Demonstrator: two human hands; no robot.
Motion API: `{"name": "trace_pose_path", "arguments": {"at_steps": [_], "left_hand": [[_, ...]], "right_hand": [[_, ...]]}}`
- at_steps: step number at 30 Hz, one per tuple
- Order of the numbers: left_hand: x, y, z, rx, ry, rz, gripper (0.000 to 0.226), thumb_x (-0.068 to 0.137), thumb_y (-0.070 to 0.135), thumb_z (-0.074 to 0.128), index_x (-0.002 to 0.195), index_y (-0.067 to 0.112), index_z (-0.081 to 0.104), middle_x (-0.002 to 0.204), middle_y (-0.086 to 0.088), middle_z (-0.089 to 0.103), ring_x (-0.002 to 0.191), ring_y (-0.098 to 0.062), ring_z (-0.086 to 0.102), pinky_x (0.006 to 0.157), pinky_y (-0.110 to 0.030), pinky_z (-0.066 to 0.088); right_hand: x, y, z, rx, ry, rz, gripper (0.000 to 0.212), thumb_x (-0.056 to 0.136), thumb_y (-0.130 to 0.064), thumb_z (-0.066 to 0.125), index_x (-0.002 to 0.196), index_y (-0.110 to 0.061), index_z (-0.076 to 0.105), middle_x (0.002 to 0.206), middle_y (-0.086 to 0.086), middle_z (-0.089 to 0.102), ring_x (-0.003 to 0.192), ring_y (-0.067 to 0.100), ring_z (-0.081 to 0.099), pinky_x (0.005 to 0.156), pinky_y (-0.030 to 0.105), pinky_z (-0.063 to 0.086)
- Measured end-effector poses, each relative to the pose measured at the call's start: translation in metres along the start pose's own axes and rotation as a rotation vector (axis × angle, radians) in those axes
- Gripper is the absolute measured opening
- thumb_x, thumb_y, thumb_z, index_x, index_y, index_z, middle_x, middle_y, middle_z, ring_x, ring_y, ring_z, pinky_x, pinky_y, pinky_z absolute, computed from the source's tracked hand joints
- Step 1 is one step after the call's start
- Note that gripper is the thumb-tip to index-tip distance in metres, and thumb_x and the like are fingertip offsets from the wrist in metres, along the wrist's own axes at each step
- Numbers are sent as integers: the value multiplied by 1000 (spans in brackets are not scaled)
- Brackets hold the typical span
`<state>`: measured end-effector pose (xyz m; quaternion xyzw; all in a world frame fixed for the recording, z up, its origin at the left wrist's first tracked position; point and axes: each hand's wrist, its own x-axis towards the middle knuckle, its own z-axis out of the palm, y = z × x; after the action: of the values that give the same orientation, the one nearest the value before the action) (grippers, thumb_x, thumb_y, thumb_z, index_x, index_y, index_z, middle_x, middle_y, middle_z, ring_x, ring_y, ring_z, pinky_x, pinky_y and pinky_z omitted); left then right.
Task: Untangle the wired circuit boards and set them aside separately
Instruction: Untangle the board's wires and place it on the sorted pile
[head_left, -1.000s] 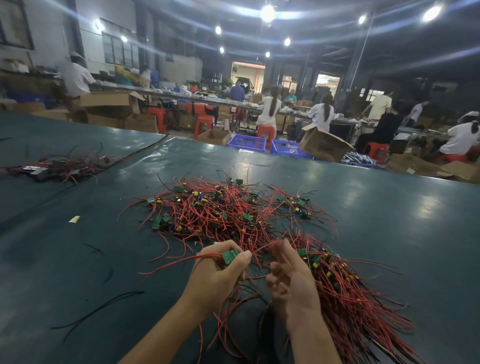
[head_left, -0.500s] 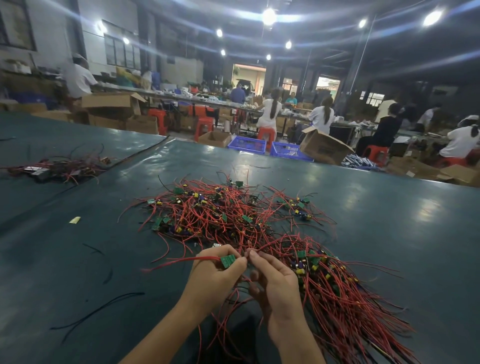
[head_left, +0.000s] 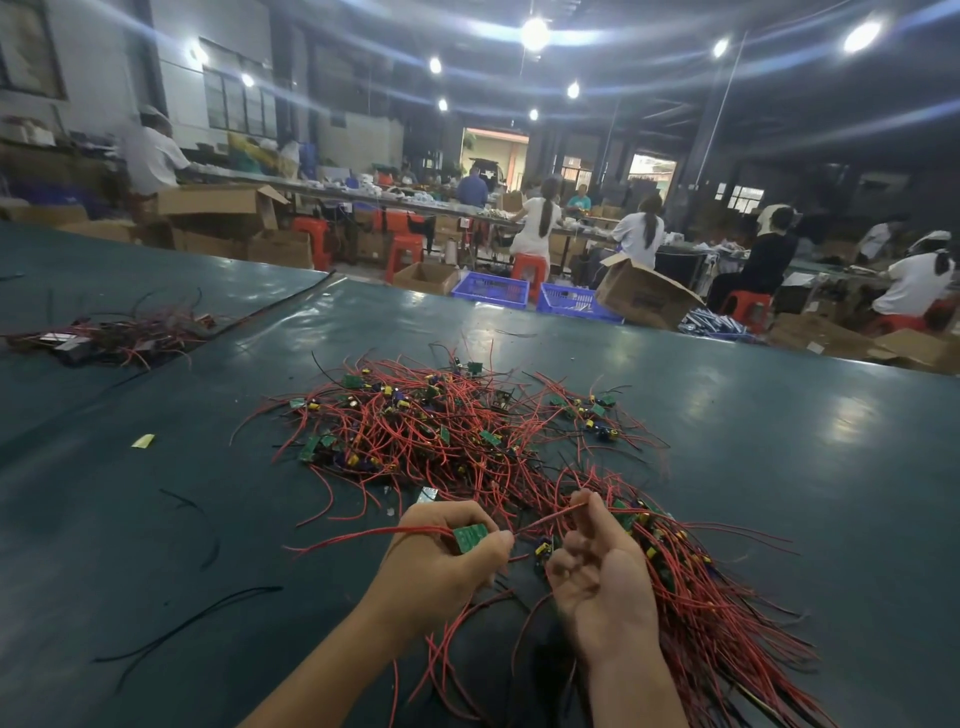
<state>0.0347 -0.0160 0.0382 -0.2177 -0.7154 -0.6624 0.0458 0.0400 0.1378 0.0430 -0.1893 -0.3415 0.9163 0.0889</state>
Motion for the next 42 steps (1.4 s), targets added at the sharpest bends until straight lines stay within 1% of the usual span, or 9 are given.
{"name": "trace_pose_path", "arguments": {"at_steps": [8, 14, 22, 26, 30, 34, 36, 39, 42], "left_hand": [[2, 3, -1, 41, 48, -85, 28, 74, 40, 74, 96, 22, 72, 68, -6, 72, 56, -20, 65, 57, -31, 54], [7, 3, -6, -502, 218, -284, 38, 59, 45, 76, 77, 11, 72, 66, -9, 65, 52, -13, 54, 51, -23, 47], [8, -1, -1, -396, 153, -267, 45, 64, 64, 61, 56, 21, 71, 58, -4, 61, 47, -11, 52, 53, -25, 43], [10, -5, -5, -410, 157, -331, 53, 60, 68, 65, 48, 17, 61, 50, -5, 52, 42, -13, 46, 54, -27, 43], [5, -2, -12, -620, 3, -517, 67, 70, 72, 55, 37, 15, 46, 36, 1, 42, 35, -12, 45, 48, -24, 46], [13, 13, -8, -455, -64, -571, 76, 70, 87, 39, 44, 16, 31, 32, 5, 27, 28, -8, 31, 43, -17, 33], [17, 15, -2, -361, -93, -461, 85, 40, 104, 36, 56, 20, 35, 21, 10, 26, 23, -8, 39, 45, -18, 36], [19, 13, 5, -153, -137, -557, 57, 95, 56, 41, 54, 17, 37, 20, 9, 26, 24, -12, 41, 42, -26, 32], [16, 10, 11, -235, -141, -628, 62, 93, 51, 38, 43, 14, 45, 28, 9, 31, 23, -11, 32, 38, -21, 22]], "right_hand": [[2, -1, -4, -30, 67, -77, 18, 96, -27, 58, 85, -17, 68, 73, -6, 60, 43, 3, 41, 35, 15, 34], [-5, 3, 0, -147, -116, -113, 28, 91, 0, 55, 106, -17, 72, 98, 0, 76, 53, 4, 55, 41, 17, 43], [-19, 25, 15, -525, -345, -150, 42, 85, 19, 52, 94, -13, 77, 91, 7, 77, 65, 10, 66, 46, 18, 41], [-26, 28, 19, -566, -468, -145, 21, 67, -3, 81, 81, -19, 82, 86, 9, 77, 71, 13, 70, 50, 17, 46], [-24, 31, 18, -519, -470, -150, 15, 68, -18, 75, 81, -17, 81, 83, 9, 76, 64, 11, 68, 51, 19, 48], [-23, 33, 18, -621, -469, -191, 38, 68, -42, 72, 81, -7, 78, 73, 15, 73, 57, 18, 68, 55, 27, 56], [-21, 35, 16, -678, -461, -135, 58, 72, -50, 68, 82, 7, 71, 65, 17, 66, 49, 20, 62, 54, 28, 54], [-19, 36, 15, -628, -475, -4, 53, 68, -44, 70, 90, 4, 74, 61, 13, 64, 45, 16, 62, 50, 26, 55], [-17, 37, 14, -559, -487, 38, 39, 61, -39, 76, 86, -8, 79, 63, 12, 66, 43, 17, 62, 46, 26, 53]]}}
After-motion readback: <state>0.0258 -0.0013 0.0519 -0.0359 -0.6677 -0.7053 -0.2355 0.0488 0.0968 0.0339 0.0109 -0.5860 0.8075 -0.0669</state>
